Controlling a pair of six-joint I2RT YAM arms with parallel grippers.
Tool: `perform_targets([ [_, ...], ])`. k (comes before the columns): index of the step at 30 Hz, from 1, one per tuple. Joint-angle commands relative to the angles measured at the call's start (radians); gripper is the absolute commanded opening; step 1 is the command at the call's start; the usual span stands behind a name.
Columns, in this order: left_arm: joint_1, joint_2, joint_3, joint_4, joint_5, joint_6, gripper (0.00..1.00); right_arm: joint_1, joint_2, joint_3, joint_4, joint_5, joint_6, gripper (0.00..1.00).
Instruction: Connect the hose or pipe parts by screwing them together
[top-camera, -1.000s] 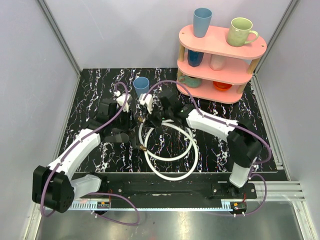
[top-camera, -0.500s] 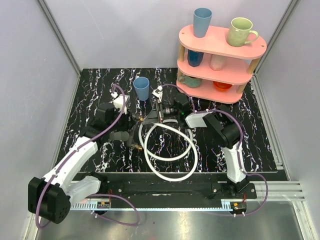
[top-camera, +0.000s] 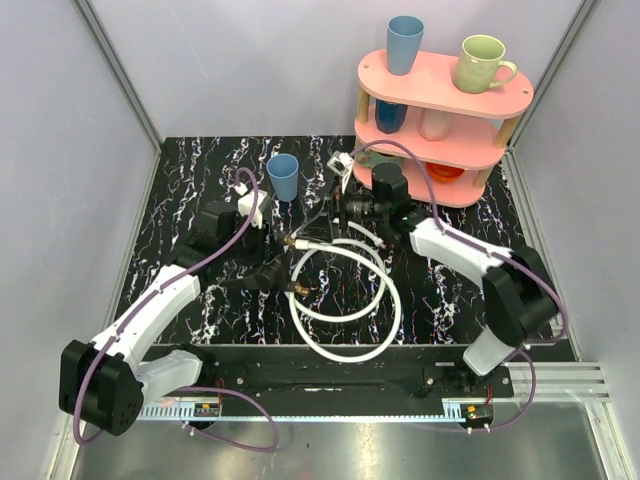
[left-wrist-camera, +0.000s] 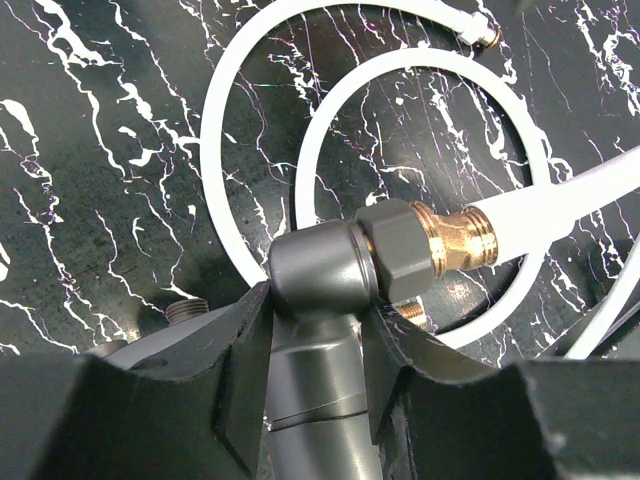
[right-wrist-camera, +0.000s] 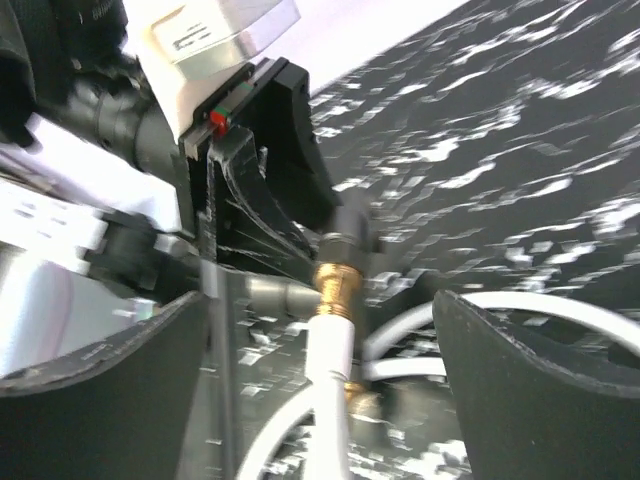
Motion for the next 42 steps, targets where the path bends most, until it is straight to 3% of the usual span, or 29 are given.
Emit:
perform_targets([
  [1, 0.006, -0.005, 0.098, 0.099, 0.12, -0.036, 0.0, 0.077, -0.17, -0.008, -0.336, 0.341, -0.63, 1.0],
  [3, 0.007, -0.001, 0.099, 0.099, 0.138, -0.036, 0.0, 0.134, -0.24, -0.06, -0.352, 0.48, -0.8, 1.0],
  [4, 0.009, 0.001, 0.102, 0.096, 0.144, -0.038, 0.0, 0.206, -0.259, -0.083, -0.337, 0.61, -0.969, 1.0],
  [7, 0.01, 0.01, 0.109, 0.089, 0.167, -0.041, 0.0, 0.302, -0.3, -0.183, -0.251, 0.745, -1.223, 1.0],
  [10, 0.012, 0.016, 0.11, 0.086, 0.187, -0.042, 0.0, 0.355, -0.307, -0.261, -0.128, 0.856, -1.361, 0.95],
  [15, 0.014, 0.024, 0.113, 0.081, 0.207, -0.041, 0.0, 0.455, -0.216, -0.239, -0.107, 1.031, -1.51, 0.88],
  [18, 0.014, 0.03, 0.118, 0.076, 0.221, -0.039, 0.0, 0.47, -0.172, -0.213, -0.108, 1.047, -1.531, 0.79],
  [22, 0.014, 0.038, 0.121, 0.073, 0.235, -0.041, 0.0, 0.488, -0.135, -0.185, -0.128, 1.047, -1.532, 0.52],
  [23, 0.014, 0.038, 0.121, 0.073, 0.238, -0.041, 0.0, 0.492, -0.118, -0.176, -0.14, 1.045, -1.528, 0.36],
  [27, 0.012, 0.036, 0.119, 0.075, 0.222, -0.045, 0.0, 0.495, -0.077, -0.099, -0.224, 1.05, -1.463, 0.0],
  [32, 0.014, -0.007, 0.072, 0.154, 0.196, -0.062, 0.0, 0.461, -0.001, 0.016, -0.353, 0.967, -1.206, 0.0],
  [41, 0.003, -0.047, 0.037, 0.199, 0.167, -0.055, 0.0, 0.256, 0.143, 0.321, -0.599, 0.332, -0.618, 0.0],
  [42, -0.003, -0.048, 0.035, 0.201, 0.163, -0.05, 0.0, 0.239, 0.157, 0.335, -0.596, 0.185, -0.527, 0.0],
])
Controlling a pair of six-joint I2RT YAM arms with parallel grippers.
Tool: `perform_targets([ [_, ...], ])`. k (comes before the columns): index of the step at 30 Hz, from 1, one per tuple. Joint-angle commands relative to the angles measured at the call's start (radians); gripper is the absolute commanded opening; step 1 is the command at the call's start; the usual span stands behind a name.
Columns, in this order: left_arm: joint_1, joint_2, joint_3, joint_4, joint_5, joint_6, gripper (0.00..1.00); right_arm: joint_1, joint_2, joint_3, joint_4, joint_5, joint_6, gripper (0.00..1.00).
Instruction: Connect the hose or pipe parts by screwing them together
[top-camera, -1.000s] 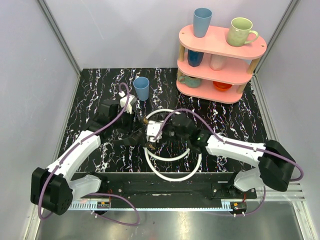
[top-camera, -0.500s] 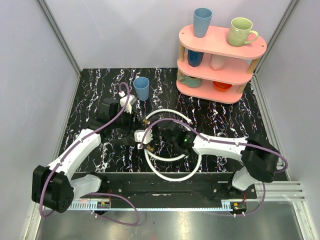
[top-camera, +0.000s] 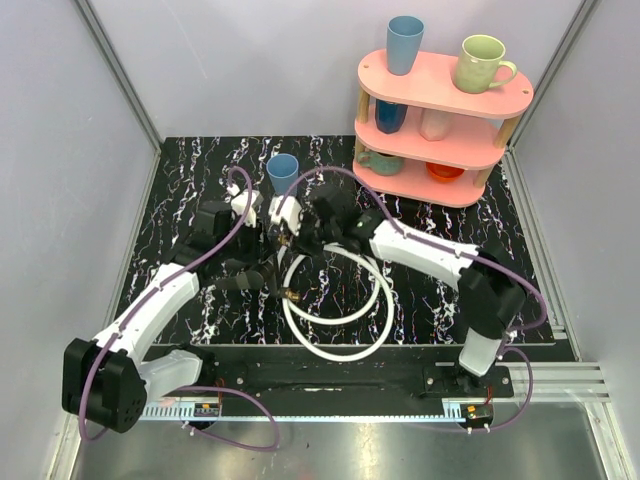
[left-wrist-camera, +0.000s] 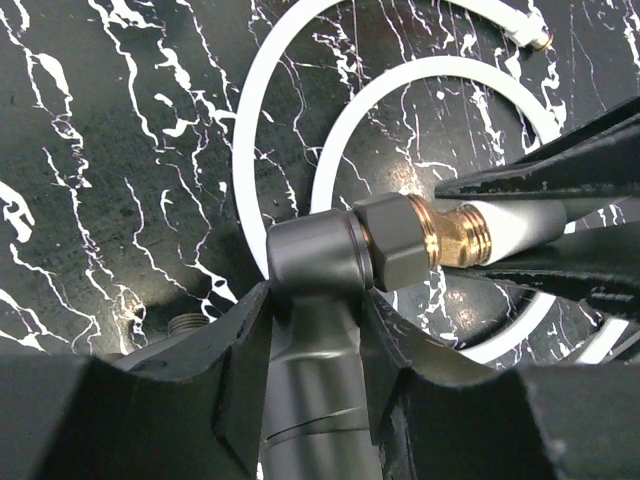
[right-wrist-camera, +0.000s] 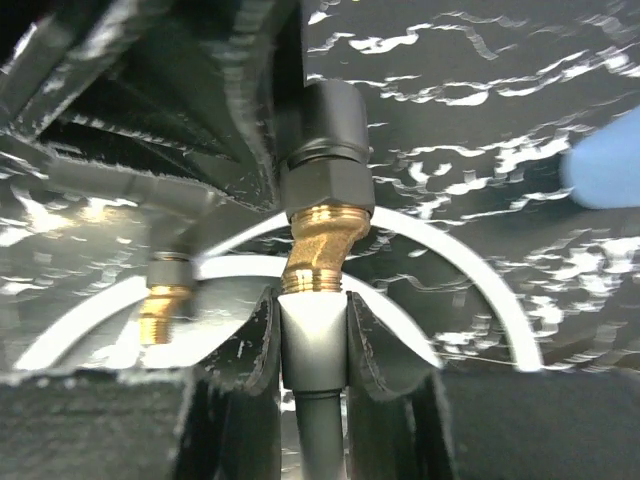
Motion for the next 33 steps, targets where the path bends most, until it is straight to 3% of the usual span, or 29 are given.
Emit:
perform_targets([
  [1, -0.05, -0.079, 0.038, 0.229, 0.168, -0.018, 0.0, -0.083, 0.117, 0.138, 0.024, -0.531, 0.453, 0.0],
  [5, -0.058, -0.1, 0.025, 0.246, 0.138, -0.012, 0.0, -0.126, 0.194, 0.175, 0.137, -0.855, 0.699, 0.0],
  [8, -0.067, -0.103, 0.025, 0.238, 0.108, 0.002, 0.0, -0.143, 0.228, 0.114, 0.408, -0.972, 0.956, 0.0],
  [9, -0.072, -0.103, 0.026, 0.235, 0.099, 0.005, 0.0, -0.149, 0.236, 0.088, 0.634, -0.99, 1.151, 0.0],
  [11, -0.072, -0.109, 0.026, 0.232, 0.08, 0.009, 0.0, -0.175, 0.259, 0.017, 0.88, -1.012, 1.343, 0.0],
  [12, -0.072, -0.111, 0.026, 0.232, 0.074, 0.009, 0.0, -0.184, 0.265, -0.001, 1.036, -1.004, 1.453, 0.03],
  [14, -0.072, -0.113, 0.028, 0.228, 0.057, 0.009, 0.0, -0.214, 0.237, -0.05, 1.061, -0.954, 1.446, 0.22],
  [15, -0.07, -0.109, 0.031, 0.212, 0.051, 0.009, 0.0, -0.22, 0.187, -0.069, 1.003, -0.931, 1.357, 0.41],
  [17, -0.069, -0.091, 0.052, 0.185, 0.049, 0.011, 0.0, -0.223, 0.126, -0.093, 0.859, -0.841, 1.196, 0.55],
  [18, -0.069, -0.085, 0.057, 0.17, 0.052, 0.009, 0.0, -0.223, 0.065, -0.091, 0.649, -0.796, 1.003, 0.75],
  [21, -0.064, -0.071, 0.063, 0.159, 0.062, 0.0, 0.0, -0.22, -0.035, -0.046, 0.271, -0.58, 0.652, 0.91],
  [24, -0.049, -0.062, 0.069, 0.16, 0.089, -0.011, 0.0, -0.22, -0.134, -0.067, 0.141, -0.403, 0.45, 0.92],
  [28, -0.036, -0.04, 0.077, 0.149, 0.123, -0.021, 0.0, -0.172, -0.244, -0.113, 0.099, -0.242, 0.233, 0.92],
  [33, -0.021, -0.028, 0.081, 0.154, 0.164, -0.035, 0.0, 0.028, -0.307, -0.215, 0.111, 0.146, -0.234, 0.94],
])
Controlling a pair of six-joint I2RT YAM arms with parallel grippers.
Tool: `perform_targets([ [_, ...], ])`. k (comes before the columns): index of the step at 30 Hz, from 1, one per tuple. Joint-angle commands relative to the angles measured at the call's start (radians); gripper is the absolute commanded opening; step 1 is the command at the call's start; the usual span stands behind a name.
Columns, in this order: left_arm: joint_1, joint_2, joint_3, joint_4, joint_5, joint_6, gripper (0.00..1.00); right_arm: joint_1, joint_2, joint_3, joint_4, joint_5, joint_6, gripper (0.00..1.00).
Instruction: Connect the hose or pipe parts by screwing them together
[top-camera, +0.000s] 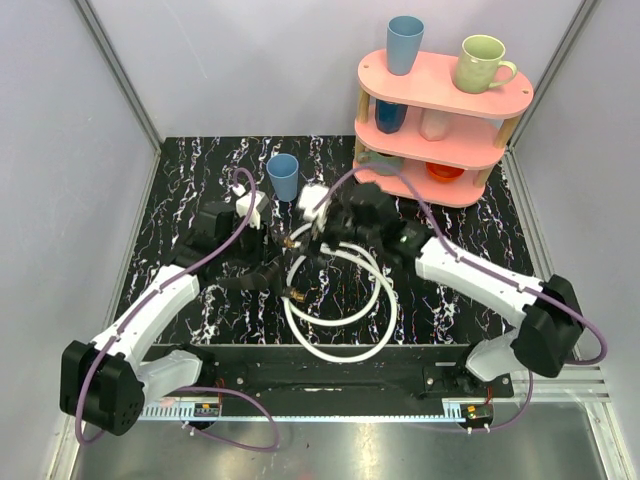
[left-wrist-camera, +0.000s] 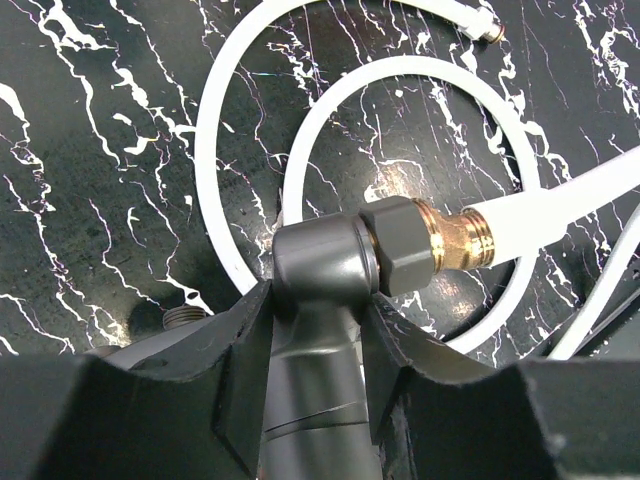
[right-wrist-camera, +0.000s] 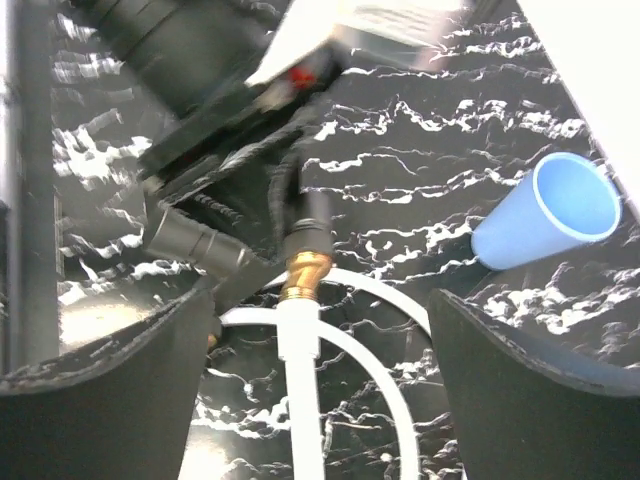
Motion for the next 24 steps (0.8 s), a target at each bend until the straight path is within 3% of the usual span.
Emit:
perform_targets([
  [1, 0.008, -0.009, 0.079, 0.145, 0.141, -0.055, 0.0, 0.184, -0.017, -0.089, -0.04, 0.397, -0.493, 0.93],
  [5, 0.014, 0.005, 0.088, 0.135, 0.159, -0.061, 0.0, 0.261, 0.05, -0.106, 0.001, 0.639, -0.617, 0.93],
  [8, 0.014, 0.008, 0.089, 0.135, 0.17, -0.064, 0.0, 0.296, 0.116, -0.094, 0.023, 0.71, -0.683, 0.88],
  [10, 0.016, 0.007, 0.091, 0.132, 0.175, -0.063, 0.0, 0.305, 0.162, -0.075, 0.025, 0.727, -0.683, 0.8],
  [12, 0.016, 0.007, 0.091, 0.131, 0.179, -0.061, 0.0, 0.315, 0.199, -0.049, 0.025, 0.76, -0.677, 0.65],
  [13, 0.016, 0.008, 0.091, 0.129, 0.179, -0.06, 0.0, 0.318, 0.208, -0.038, 0.023, 0.764, -0.671, 0.42],
  [15, 0.016, 0.01, 0.093, 0.132, 0.181, -0.061, 0.0, 0.318, 0.224, -0.018, 0.025, 0.742, -0.627, 0.22],
  [16, 0.016, 0.01, 0.093, 0.135, 0.178, -0.061, 0.0, 0.315, 0.228, -0.014, 0.025, 0.712, -0.611, 0.07],
  [17, 0.019, 0.011, 0.093, 0.135, 0.181, -0.061, 0.0, 0.313, 0.236, -0.011, 0.022, 0.702, -0.573, 0.03],
  [21, 0.019, -0.006, 0.082, 0.154, 0.184, -0.063, 0.0, 0.293, 0.296, 0.057, -0.076, 0.592, -0.437, 0.0],
  [24, 0.017, -0.035, 0.068, 0.169, 0.139, -0.061, 0.0, 0.241, 0.313, 0.107, -0.139, 0.399, -0.323, 0.0],
])
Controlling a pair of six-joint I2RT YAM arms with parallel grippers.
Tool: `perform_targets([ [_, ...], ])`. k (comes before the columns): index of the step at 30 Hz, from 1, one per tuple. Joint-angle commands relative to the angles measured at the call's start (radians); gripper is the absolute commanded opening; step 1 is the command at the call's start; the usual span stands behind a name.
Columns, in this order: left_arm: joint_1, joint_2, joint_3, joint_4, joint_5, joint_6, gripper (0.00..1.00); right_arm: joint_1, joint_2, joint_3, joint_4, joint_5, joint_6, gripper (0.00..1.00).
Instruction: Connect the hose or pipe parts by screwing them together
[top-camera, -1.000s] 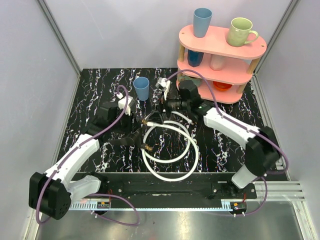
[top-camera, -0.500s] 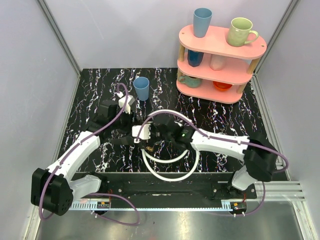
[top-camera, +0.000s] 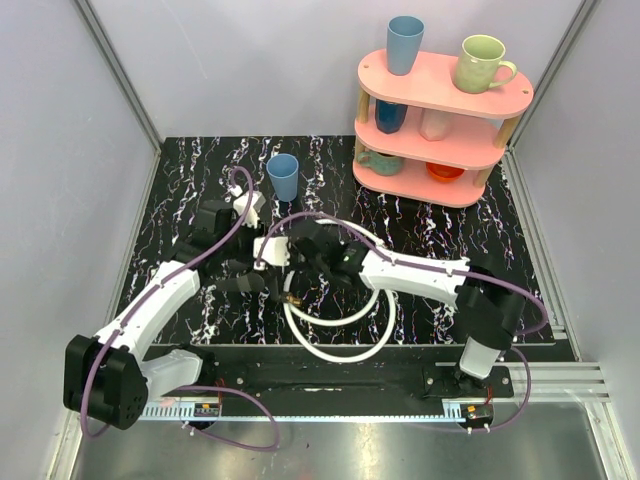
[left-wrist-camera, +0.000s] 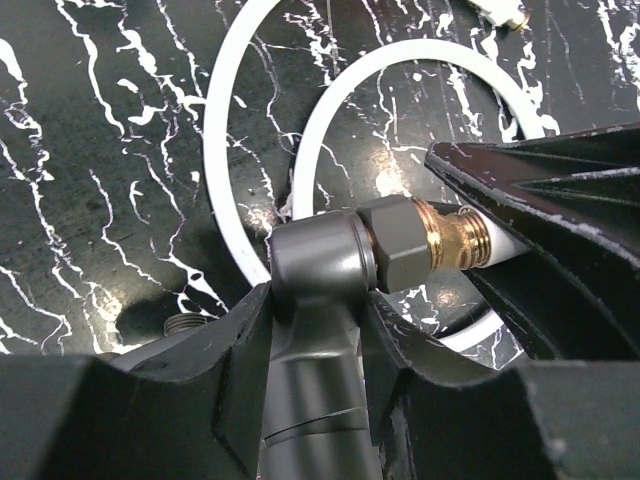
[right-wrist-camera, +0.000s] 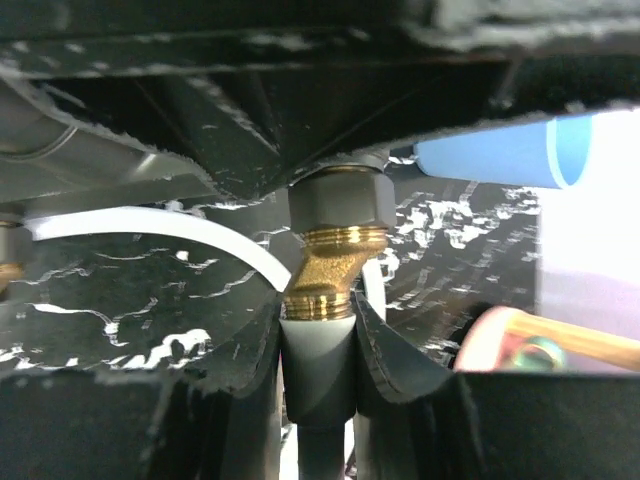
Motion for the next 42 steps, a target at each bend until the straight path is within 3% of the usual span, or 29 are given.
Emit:
perform_targets([
  [1, -0.021, -0.074, 0.049, 0.204, 0.08, -0.041, 0.0, -0.061, 0.049, 0.097, -0.08, -0.416, 0.226, 0.0],
  [4, -0.037, -0.095, 0.035, 0.213, 0.021, -0.03, 0.0, -0.162, 0.05, 0.138, -0.091, -0.766, 0.35, 0.0],
  [7, -0.056, -0.097, 0.04, 0.206, -0.037, -0.01, 0.0, -0.222, 0.079, 0.199, -0.089, -1.013, 0.462, 0.0],
  [13, -0.067, -0.08, 0.046, 0.187, -0.14, 0.014, 0.0, -0.293, 0.193, 0.324, -0.066, -1.25, 0.781, 0.0],
  [15, -0.067, -0.077, 0.049, 0.177, -0.161, 0.019, 0.0, -0.307, 0.181, 0.289, -0.069, -1.192, 0.771, 0.01],
  [18, -0.067, -0.068, 0.057, 0.158, -0.171, 0.016, 0.0, -0.318, 0.121, 0.215, -0.045, -0.993, 0.708, 0.34],
  [19, -0.065, -0.059, 0.066, 0.143, -0.177, 0.016, 0.0, -0.322, 0.107, 0.206, -0.033, -0.944, 0.699, 0.64],
  [20, -0.062, -0.03, 0.083, 0.093, -0.183, 0.016, 0.0, -0.325, 0.072, 0.198, -0.028, -0.918, 0.699, 0.86],
  [21, -0.059, -0.016, 0.119, 0.066, -0.194, 0.016, 0.0, -0.327, 0.054, 0.186, -0.025, -0.884, 0.696, 1.0],
  [26, -0.005, 0.046, 0.233, -0.095, -0.224, -0.027, 0.0, -0.327, -0.096, 0.134, -0.011, -0.593, 0.715, 1.0],
  [31, 0.091, 0.092, 0.353, -0.214, -0.251, -0.041, 0.0, -0.327, -0.19, 0.097, -0.037, -0.306, 0.896, 1.0],
  [38, 0.185, 0.131, 0.391, -0.297, -0.353, -0.052, 0.0, -0.329, -0.339, -0.027, -0.089, -0.232, 0.981, 1.0],
  [42, 0.235, 0.219, 0.416, -0.353, -0.361, -0.026, 0.0, -0.329, -0.399, -0.147, -0.086, -0.085, 1.082, 1.0],
])
